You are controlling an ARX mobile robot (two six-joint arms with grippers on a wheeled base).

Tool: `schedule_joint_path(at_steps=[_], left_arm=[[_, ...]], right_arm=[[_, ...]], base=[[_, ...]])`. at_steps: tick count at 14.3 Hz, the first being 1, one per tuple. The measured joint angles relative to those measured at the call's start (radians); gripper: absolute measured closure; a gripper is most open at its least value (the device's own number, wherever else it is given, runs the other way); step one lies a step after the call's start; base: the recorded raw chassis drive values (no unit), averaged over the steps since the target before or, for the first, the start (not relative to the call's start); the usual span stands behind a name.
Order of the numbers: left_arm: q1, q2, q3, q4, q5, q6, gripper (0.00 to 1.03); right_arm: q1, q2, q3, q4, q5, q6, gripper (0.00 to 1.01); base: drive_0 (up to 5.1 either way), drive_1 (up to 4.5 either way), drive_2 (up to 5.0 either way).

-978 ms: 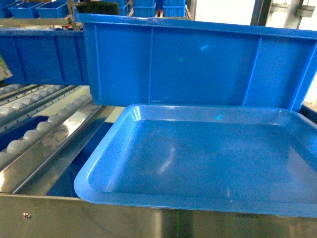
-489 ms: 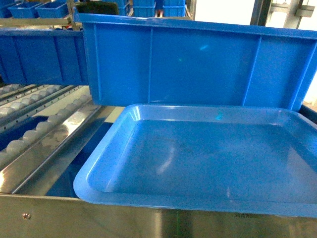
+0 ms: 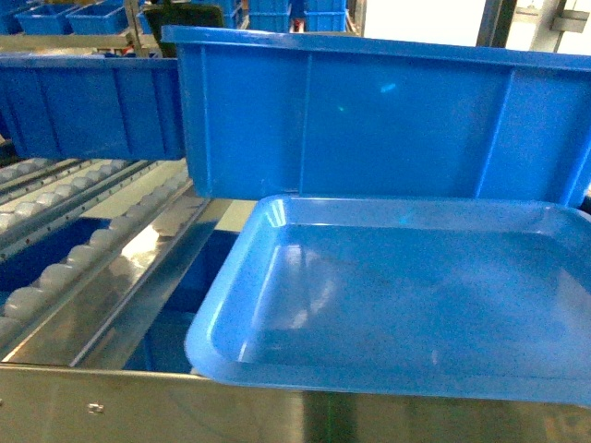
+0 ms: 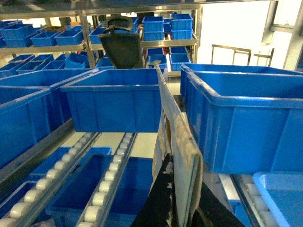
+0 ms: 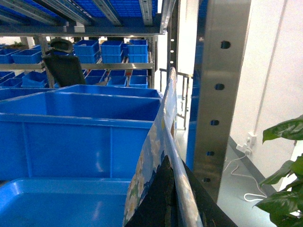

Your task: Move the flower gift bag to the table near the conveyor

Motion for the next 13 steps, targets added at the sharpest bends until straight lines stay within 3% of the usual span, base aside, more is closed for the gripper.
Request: schedule_joint_path(at_steps=[13], left_arm=[[0.002,-0.001,0.000,0.000,-0.003,0.003,1.01]], right_arm=[[0.000,0.003,0.000,-0.001,-0.002,0.000,0.99]], base=[[-4.8,2.55,2.5]])
